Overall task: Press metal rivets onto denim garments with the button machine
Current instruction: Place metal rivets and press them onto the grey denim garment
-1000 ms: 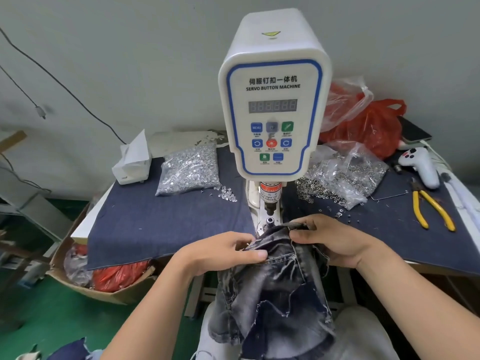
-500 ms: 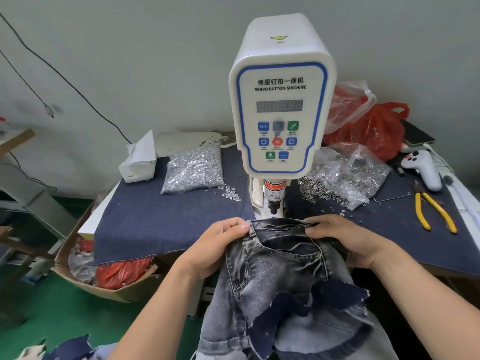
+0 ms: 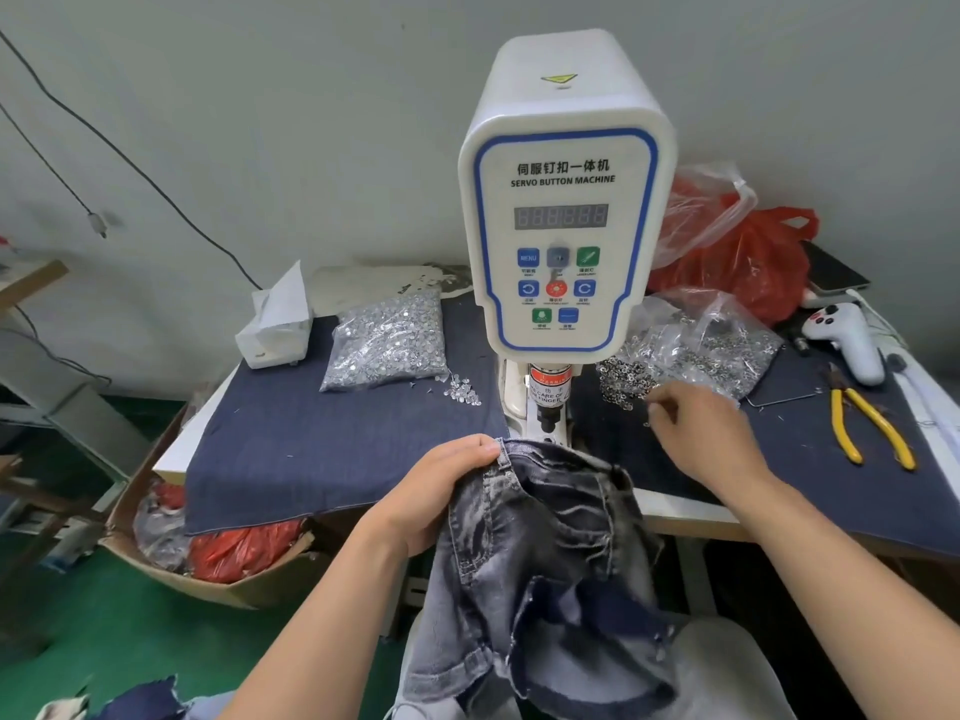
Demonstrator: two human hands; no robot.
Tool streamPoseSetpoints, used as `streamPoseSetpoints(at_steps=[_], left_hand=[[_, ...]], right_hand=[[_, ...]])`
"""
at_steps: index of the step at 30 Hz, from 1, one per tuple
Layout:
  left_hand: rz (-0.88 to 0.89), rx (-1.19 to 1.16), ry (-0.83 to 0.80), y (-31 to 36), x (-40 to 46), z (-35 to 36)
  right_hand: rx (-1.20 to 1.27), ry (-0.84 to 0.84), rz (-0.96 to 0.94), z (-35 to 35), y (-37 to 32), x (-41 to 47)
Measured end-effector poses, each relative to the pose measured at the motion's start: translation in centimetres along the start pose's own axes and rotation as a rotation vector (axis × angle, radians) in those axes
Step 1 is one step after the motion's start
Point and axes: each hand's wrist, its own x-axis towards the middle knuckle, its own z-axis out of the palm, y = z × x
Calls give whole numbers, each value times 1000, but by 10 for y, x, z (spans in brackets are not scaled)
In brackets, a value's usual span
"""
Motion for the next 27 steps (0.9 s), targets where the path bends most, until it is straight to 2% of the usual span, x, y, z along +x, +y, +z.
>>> streamPoseSetpoints(at_steps=[1, 3, 7, 8, 10, 12, 20, 27], left_hand=[[6, 7, 3, 0, -1, 0], [13, 24, -3, 0, -1, -3], [-134, 365, 1, 1, 13, -7], [-179, 352, 19, -1, 14, -12], [-140, 150, 91, -1, 14, -14], [-57, 82, 112, -2, 4, -22], [89, 558, 272, -6, 18, -37], [118, 600, 286, -8, 19, -36]], right_hand=[[-149, 23, -12, 3, 5, 3], [-278, -29, 0, 11, 11, 5], [-313, -14, 13, 18, 10, 8], [-319, -2, 9, 17, 9, 9], [-323, 3, 2, 16, 9, 12], [-327, -2, 8, 13, 8, 13], [-349, -59, 14, 1, -2, 12], [-229, 12, 17, 4, 3, 17]])
